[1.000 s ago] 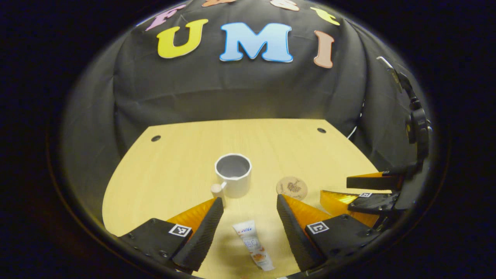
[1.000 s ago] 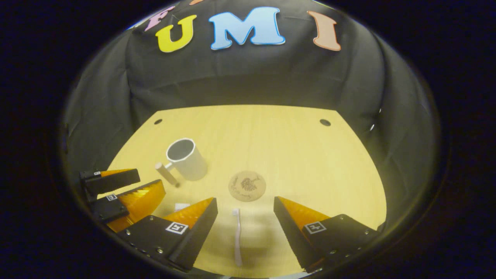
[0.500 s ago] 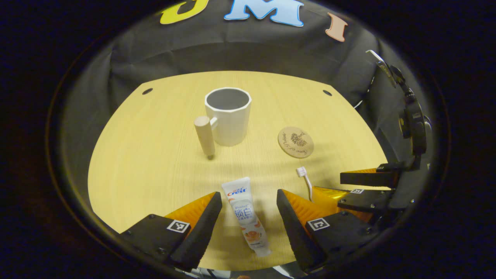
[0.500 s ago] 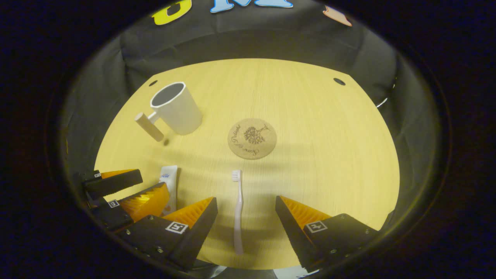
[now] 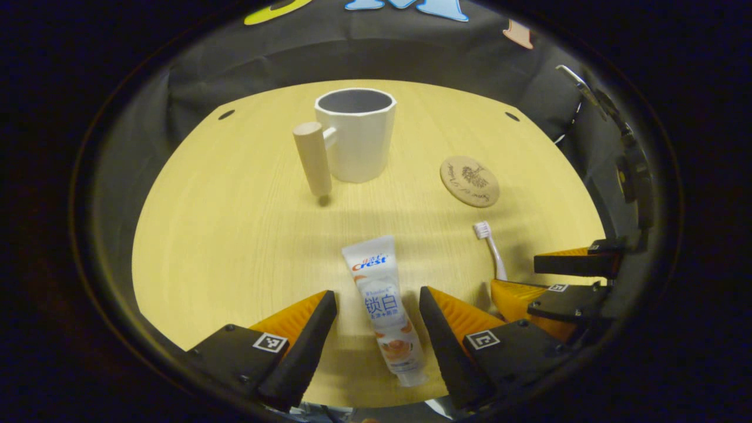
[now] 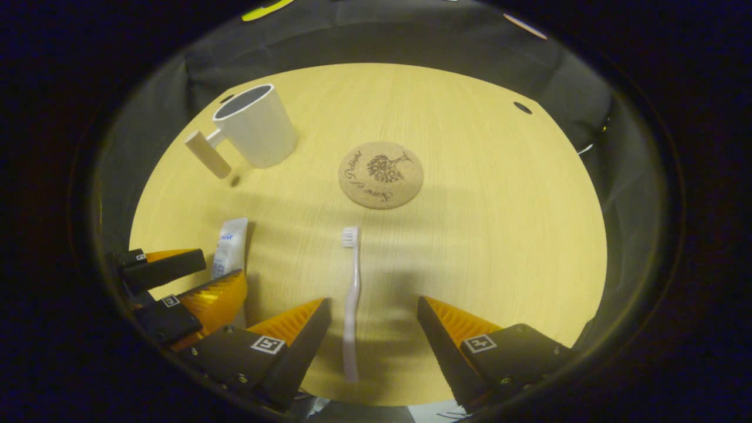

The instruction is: Put the toothbrush and toothpaste on the desktop into the cup, then pick up the cup and place it on the coaster on the desktop.

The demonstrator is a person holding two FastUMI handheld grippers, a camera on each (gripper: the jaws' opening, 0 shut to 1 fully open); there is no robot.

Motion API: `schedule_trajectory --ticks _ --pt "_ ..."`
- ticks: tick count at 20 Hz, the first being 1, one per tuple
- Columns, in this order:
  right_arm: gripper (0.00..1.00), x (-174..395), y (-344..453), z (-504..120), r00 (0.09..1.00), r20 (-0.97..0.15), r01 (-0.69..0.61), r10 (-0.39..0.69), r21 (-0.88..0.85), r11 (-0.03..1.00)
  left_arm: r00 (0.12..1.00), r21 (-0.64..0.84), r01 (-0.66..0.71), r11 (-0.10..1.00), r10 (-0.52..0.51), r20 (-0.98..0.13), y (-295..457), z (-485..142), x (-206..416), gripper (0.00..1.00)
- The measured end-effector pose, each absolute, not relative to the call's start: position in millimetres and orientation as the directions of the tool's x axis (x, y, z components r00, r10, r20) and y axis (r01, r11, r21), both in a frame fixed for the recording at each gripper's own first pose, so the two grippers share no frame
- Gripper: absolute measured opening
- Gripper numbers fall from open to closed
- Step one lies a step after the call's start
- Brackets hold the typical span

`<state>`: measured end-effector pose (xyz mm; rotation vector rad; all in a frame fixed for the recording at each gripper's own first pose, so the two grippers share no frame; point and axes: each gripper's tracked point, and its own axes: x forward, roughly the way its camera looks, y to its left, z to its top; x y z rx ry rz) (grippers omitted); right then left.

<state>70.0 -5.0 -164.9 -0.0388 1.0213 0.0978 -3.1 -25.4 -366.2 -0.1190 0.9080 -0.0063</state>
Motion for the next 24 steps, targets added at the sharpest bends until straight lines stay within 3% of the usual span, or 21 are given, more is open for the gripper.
schedule_trajectory --ticks 11,13,14,15,16,18,20,21,24 --pt "0.93 58.4 21.2 -190.1 0.478 -0.876 -0.119 0.07 0.014 0.993 0.589 -0.048 -0.048 0.998 -0.01 -0.808 -18.2 -380.6 -5.7 0.94" --pt "0.71 58.2 19.8 -189.0 0.469 -0.88 -0.117 0.073 0.02 0.993 0.585 -0.046 -0.046 0.998 -0.011 -0.811 -17.8 -380.0 -5.4 0.72" --pt "0.5 58.5 19.8 -189.9 0.466 -0.882 -0.107 0.073 0.026 0.994 0.588 -0.047 -0.04 0.998 -0.014 -0.809 -18.2 -380.8 -3.5 0.71" --pt "0.34 59.1 19.3 -188.2 0.457 -0.886 -0.104 0.074 0.029 0.994 0.579 -0.044 -0.035 0.998 -0.016 -0.815 -18.5 -380.3 -5.0 0.63" --pt "0.37 58.3 17.4 -187.5 0.443 -0.894 -0.101 0.071 0.029 0.994 0.583 -0.049 -0.031 0.998 -0.021 -0.812 -18.9 -378.1 -2.4 0.62" --pt "0.37 61.4 14.6 -184.8 0.423 -0.904 -0.059 0.063 0.042 0.997 0.577 -0.049 -0.03 0.998 -0.023 -0.816 -18.9 -378.6 -3.4 0.41" --pt "0.06 64.8 11.1 -180.8 0.395 -0.916 -0.061 0.071 0.051 0.997 0.577 -0.049 -0.029 0.998 -0.023 -0.817 -17.8 -379.2 -3.9 0.41" --pt "0.06 63.8 10.6 -178.8 0.398 -0.915 -0.063 0.074 0.053 0.997 0.574 -0.053 -0.036 0.998 -0.023 -0.819 -18.4 -378.7 -3.7 0.31" --pt "0.02 64.7 10.0 -185.8 0.389 -0.918 -0.061 0.08 0.061 0.996 0.579 -0.072 -0.034 0.997 -0.038 -0.815 -18.8 -377.2 -2.1 0.31"
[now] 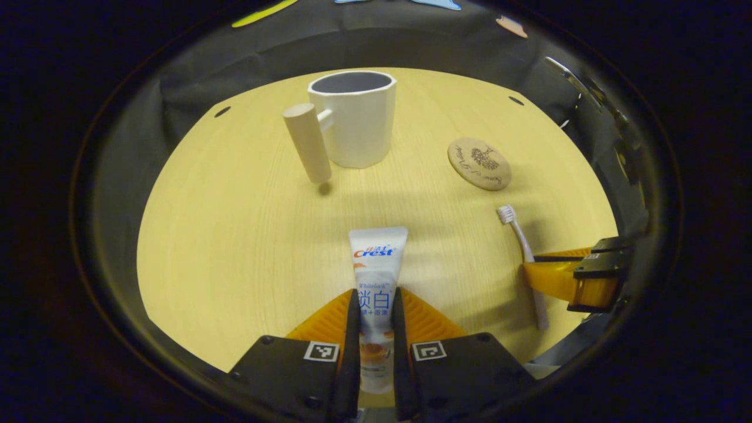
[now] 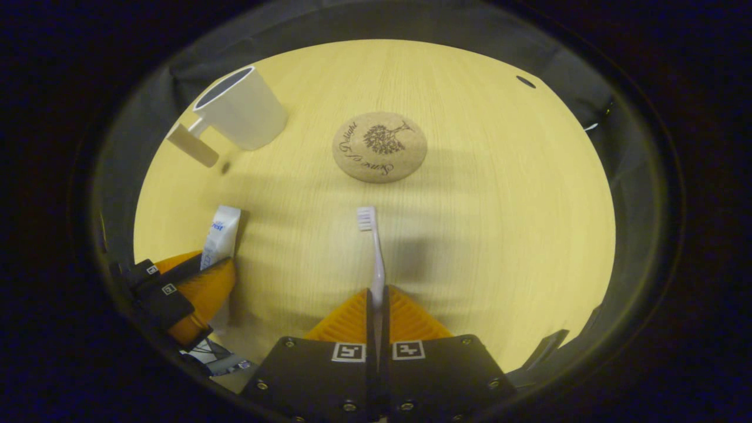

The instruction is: Put the toothbrush and toothpaste on the desktop into the cup, then pick up the cup and place it on the coaster on the desktop.

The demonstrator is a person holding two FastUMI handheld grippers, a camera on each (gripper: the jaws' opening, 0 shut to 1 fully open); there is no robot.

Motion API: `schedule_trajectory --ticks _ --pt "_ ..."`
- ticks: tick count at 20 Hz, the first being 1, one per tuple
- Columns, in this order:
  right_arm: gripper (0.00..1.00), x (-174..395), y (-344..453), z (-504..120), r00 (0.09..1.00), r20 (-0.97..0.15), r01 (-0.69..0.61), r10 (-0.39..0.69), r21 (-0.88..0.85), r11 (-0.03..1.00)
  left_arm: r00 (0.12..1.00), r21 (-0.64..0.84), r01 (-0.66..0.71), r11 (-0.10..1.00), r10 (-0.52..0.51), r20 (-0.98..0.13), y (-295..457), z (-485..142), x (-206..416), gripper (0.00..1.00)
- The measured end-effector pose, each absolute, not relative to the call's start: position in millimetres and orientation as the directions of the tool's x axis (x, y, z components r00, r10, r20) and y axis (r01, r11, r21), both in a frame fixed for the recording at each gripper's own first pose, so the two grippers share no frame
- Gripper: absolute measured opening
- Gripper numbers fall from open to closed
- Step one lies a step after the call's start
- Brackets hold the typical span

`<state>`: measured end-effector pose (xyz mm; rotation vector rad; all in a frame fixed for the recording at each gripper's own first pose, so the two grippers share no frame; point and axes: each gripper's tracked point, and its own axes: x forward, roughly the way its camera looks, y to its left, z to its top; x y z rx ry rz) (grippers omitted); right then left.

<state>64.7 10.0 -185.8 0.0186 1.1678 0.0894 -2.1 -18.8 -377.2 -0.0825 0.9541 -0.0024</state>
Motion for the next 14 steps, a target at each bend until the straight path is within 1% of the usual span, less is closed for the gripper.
schedule_trajectory --ticks 3,5,14 --pt "0.02 67.6 11.2 -192.5 0.392 -0.916 -0.05 0.084 0.07 0.996 0.584 -0.112 -0.035 0.993 -0.07 -0.809 -21.6 -373.5 -3.0 0.31" --pt "0.02 69.5 10.4 -191.5 0.395 -0.915 -0.049 0.087 0.074 0.996 0.606 -0.122 -0.035 0.992 -0.076 -0.792 -20.2 -361.3 0.0 0.31" --pt "0.02 69.4 9.2 -189.6 0.404 -0.909 -0.039 0.105 0.098 0.994 0.744 -0.177 -0.003 0.984 -0.116 -0.658 -11.4 -267.1 13.9 0.31"
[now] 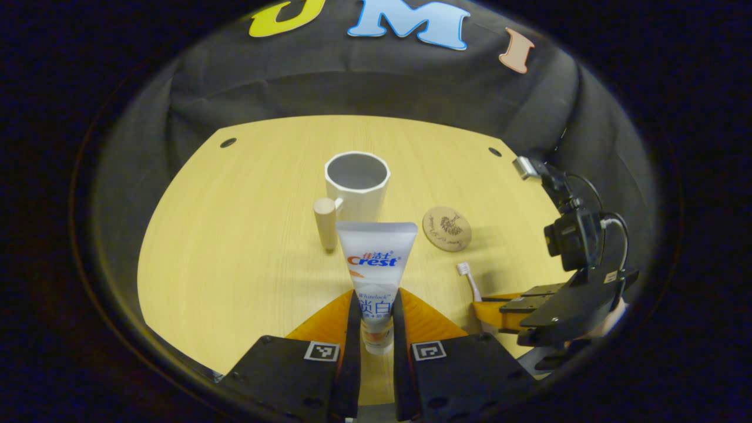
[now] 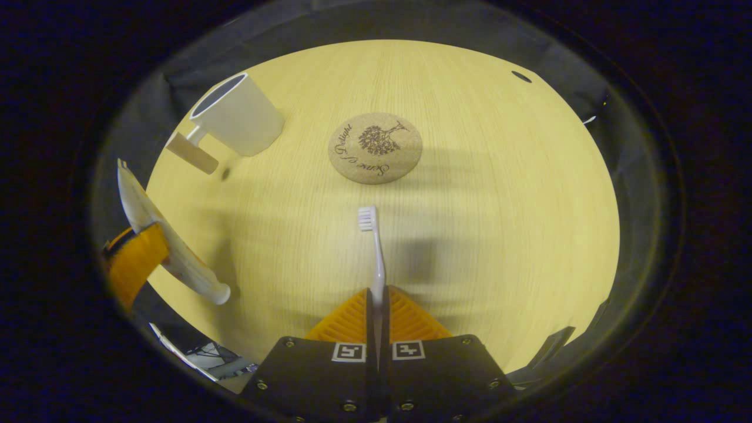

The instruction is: Put the toothbrush and toothpaste on the desktop into the cup, then pick up the cup and place it on the coaster on the desktop.

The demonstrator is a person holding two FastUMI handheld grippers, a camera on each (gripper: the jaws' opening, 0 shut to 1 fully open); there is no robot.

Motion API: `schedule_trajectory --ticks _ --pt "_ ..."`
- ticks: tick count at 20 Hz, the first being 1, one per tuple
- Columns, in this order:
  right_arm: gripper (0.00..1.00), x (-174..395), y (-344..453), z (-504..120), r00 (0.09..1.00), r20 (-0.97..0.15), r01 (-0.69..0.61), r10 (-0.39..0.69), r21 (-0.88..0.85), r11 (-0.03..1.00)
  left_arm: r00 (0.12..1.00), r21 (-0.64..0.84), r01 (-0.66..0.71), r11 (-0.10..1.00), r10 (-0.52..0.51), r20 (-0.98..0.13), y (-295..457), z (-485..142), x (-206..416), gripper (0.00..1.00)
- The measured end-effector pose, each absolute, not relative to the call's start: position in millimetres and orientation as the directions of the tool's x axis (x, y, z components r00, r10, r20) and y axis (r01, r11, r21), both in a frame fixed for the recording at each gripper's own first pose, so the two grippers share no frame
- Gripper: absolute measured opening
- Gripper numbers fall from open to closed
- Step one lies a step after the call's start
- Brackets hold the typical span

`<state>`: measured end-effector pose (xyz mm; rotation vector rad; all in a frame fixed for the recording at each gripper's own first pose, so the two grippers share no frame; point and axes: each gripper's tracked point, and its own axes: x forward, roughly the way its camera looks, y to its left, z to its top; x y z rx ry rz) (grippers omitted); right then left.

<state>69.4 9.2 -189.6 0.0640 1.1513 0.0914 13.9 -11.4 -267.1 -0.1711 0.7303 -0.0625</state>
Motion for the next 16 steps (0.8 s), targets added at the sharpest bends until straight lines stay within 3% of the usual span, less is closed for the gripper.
schedule_trajectory --ticks 12,16 --pt "0.02 68.4 6.8 -186.1 0.413 -0.9 -0.03 0.137 0.136 0.99 0.905 -0.237 0.039 0.971 -0.135 -0.403 17.4 -103.4 92.2 0.3" --pt "0.02 69.0 6.2 -186.6 0.418 -0.897 -0.023 0.142 0.146 0.989 0.926 -0.198 0.036 0.98 -0.107 -0.361 32.8 -94.4 127.1 0.3"
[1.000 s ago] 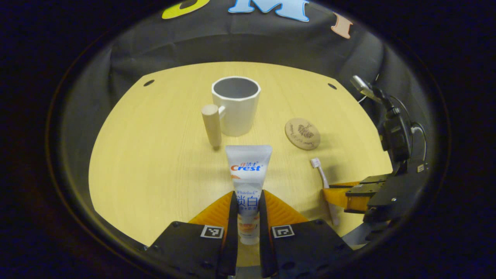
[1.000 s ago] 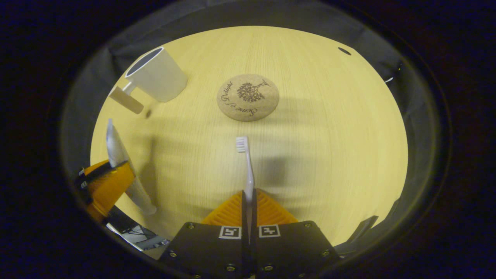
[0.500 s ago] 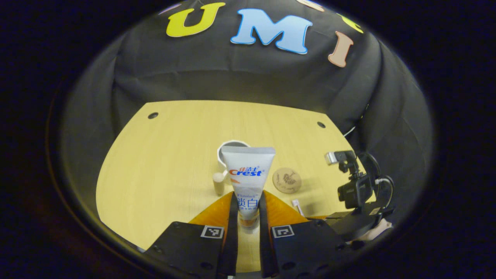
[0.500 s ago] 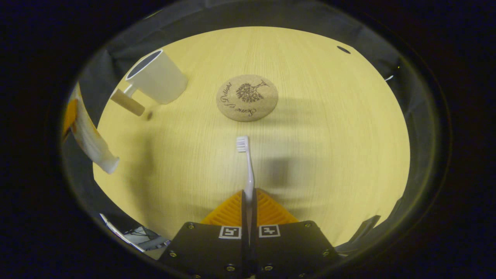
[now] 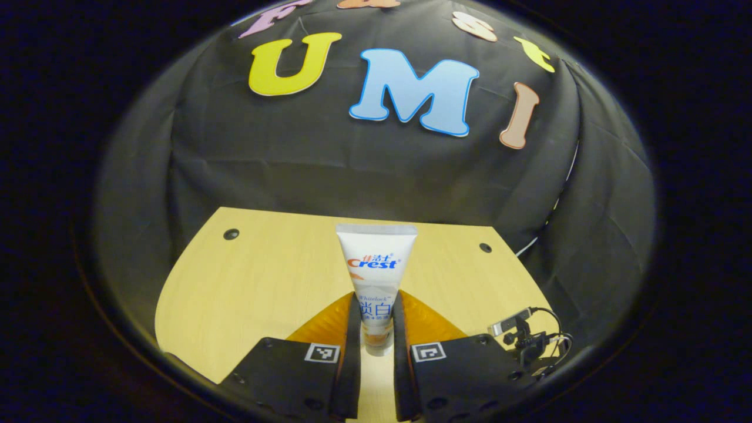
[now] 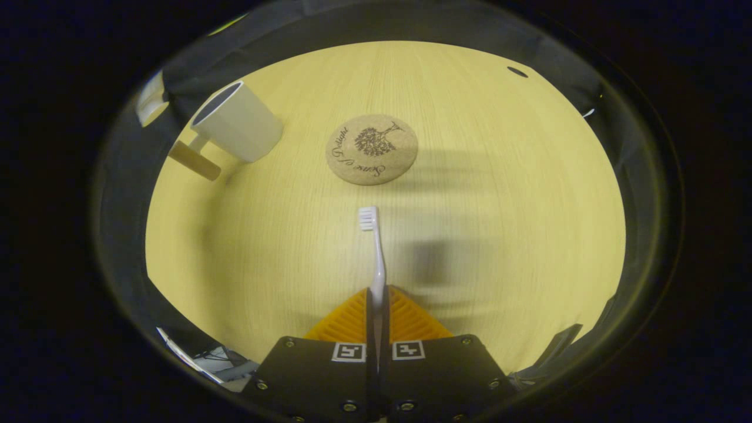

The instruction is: Put the toothbrush and toothpaste on the desktop into the cup, then pick up the cup and place it on the coaster on the desktop.

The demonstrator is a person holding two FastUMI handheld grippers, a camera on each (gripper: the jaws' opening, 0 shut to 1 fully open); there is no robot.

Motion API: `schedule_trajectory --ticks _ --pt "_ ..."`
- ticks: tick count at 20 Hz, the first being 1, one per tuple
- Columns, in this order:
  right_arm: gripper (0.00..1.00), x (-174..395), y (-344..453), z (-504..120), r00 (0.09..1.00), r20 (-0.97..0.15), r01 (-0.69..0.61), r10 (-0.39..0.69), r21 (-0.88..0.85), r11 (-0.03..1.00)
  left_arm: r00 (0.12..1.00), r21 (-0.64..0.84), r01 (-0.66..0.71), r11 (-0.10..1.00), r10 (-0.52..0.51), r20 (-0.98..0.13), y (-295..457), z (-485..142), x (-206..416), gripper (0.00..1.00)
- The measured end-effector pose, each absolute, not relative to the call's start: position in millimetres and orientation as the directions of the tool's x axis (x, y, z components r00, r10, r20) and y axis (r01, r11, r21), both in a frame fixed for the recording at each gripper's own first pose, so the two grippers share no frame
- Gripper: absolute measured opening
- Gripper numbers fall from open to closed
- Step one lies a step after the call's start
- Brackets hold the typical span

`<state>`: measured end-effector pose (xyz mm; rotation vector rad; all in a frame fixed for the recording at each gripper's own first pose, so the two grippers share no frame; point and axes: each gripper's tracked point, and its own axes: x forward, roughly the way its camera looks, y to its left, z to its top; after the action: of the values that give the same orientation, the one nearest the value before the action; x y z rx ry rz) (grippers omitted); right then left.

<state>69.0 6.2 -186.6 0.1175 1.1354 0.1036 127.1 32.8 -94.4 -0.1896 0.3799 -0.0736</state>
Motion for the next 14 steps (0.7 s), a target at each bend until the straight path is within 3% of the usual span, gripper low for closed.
schedule_trajectory --ticks 6,14 --pt "0.02 68.4 6.2 -185.6 0.419 -0.895 -0.001 0.153 0.169 0.986 0.937 -0.175 0.06 0.983 -0.116 -0.329 34.0 -117.4 171.6 0.3" --pt "0.02 68.3 3.7 -185.6 0.419 -0.892 0.025 0.169 0.198 0.98 0.913 -0.09 0.092 0.992 -0.12 -0.39 24.6 -174.2 182.6 0.3"
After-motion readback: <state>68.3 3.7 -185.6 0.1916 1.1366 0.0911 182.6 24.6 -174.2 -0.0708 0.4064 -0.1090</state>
